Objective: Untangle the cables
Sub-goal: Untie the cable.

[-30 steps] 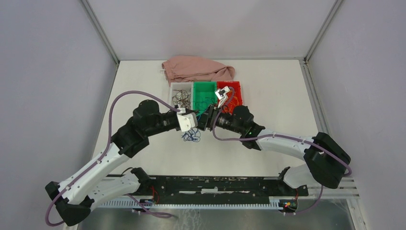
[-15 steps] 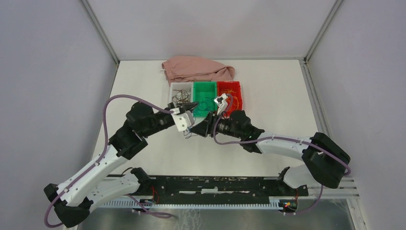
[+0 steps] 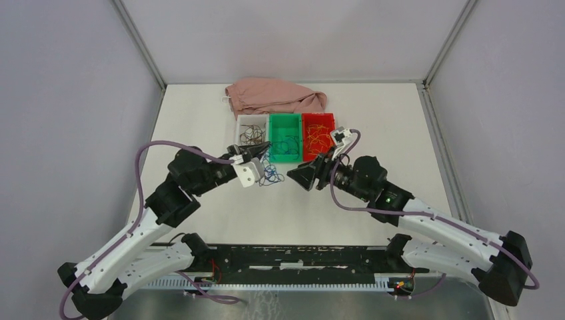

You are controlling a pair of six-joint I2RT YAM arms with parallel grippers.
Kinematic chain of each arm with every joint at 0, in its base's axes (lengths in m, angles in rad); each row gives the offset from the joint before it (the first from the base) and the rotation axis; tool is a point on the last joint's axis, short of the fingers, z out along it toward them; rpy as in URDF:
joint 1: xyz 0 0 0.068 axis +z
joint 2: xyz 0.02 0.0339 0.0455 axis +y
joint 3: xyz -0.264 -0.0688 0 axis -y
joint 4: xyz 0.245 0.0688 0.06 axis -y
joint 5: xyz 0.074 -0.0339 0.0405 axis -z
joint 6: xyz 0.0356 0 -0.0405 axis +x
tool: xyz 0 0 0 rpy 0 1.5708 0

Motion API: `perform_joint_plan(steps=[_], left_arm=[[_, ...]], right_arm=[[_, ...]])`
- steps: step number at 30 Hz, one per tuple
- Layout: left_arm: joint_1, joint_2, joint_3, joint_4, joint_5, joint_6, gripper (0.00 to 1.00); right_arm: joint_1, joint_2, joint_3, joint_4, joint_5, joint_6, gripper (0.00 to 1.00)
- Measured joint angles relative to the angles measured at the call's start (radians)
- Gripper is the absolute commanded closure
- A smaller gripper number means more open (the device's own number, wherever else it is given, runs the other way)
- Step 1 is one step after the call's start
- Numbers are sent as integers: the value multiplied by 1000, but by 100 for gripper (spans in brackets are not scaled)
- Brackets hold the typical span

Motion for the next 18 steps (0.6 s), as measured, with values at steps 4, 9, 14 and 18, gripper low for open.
perform_joint_plan(steps=[4, 9, 14, 18], left_arm=[[-10, 10, -26, -6, -75, -6, 97], [-47, 75, -26, -70, -217, -56, 97], [-70, 129, -23, -161, -311, -133, 97], [-72, 141, -2, -232, -348, -180, 97]], right_arm=[[0, -63, 14, -11, 27, -25, 34], [6, -39, 45, -14, 39, -47, 34], [30, 49, 125, -11, 50, -87, 34], [60, 108, 156, 2, 73, -129, 34]])
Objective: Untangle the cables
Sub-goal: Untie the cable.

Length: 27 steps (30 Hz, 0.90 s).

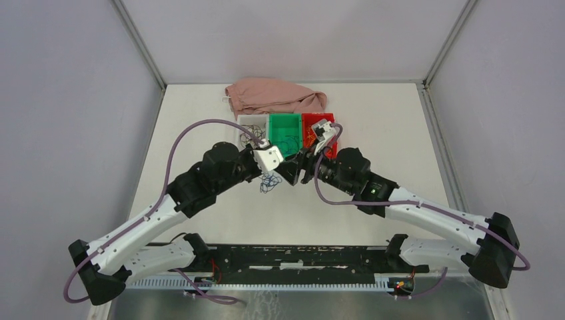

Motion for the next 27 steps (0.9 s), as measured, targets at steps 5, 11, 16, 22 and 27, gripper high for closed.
perform_joint_plan(steps=[5, 11, 16, 22, 27], left_arm=[[0, 31, 71, -61, -14, -59, 97], [0, 50, 107, -104, -26, -101, 97], [0, 66, 107, -126, -26, -123, 97], [0, 70, 129, -151, -26, -138, 97], [0, 70, 160, -165, -21, -140, 97]], right_arm=[[37, 55, 4, 5, 43, -60, 35], [77, 77, 4, 23, 83, -109, 35], [97, 107, 15, 70, 116, -130, 39], [122, 145, 26, 72, 193, -167, 44], [135, 155, 26, 74, 286, -201, 44]])
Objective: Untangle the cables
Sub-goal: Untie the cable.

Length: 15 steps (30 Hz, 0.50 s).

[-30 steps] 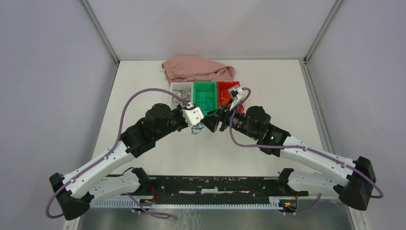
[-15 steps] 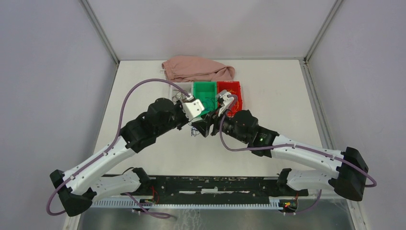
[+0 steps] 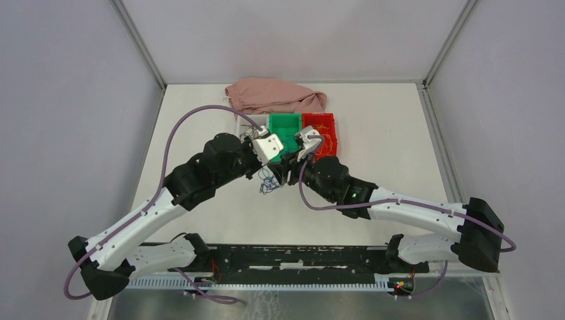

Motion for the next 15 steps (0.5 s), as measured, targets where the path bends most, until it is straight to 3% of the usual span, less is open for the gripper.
perform_joint_plan(steps=[7, 15], left_arm=[[0, 0, 8, -15, 32, -14, 97], [0, -1, 8, -15, 30, -14, 97]], right_arm=[[6, 1, 0, 80, 70, -16, 41], [8, 21, 0, 101, -63, -23, 41]])
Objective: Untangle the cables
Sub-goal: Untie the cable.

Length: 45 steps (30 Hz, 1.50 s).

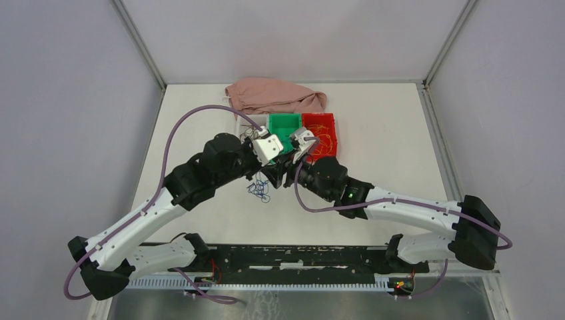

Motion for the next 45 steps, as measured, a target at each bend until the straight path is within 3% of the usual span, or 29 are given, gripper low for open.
perform_joint_plan(steps=[9, 27, 45], left_arm=[[0, -2, 3, 1, -7, 0, 97], [0, -24, 6, 0, 6, 0, 97], [0, -3, 167, -106, 256, 0, 97]], right_arm=[[0, 53, 10, -19, -87, 23, 42], [11, 43, -51, 137, 272, 109, 52], [23, 42, -88, 164, 311, 131, 50]])
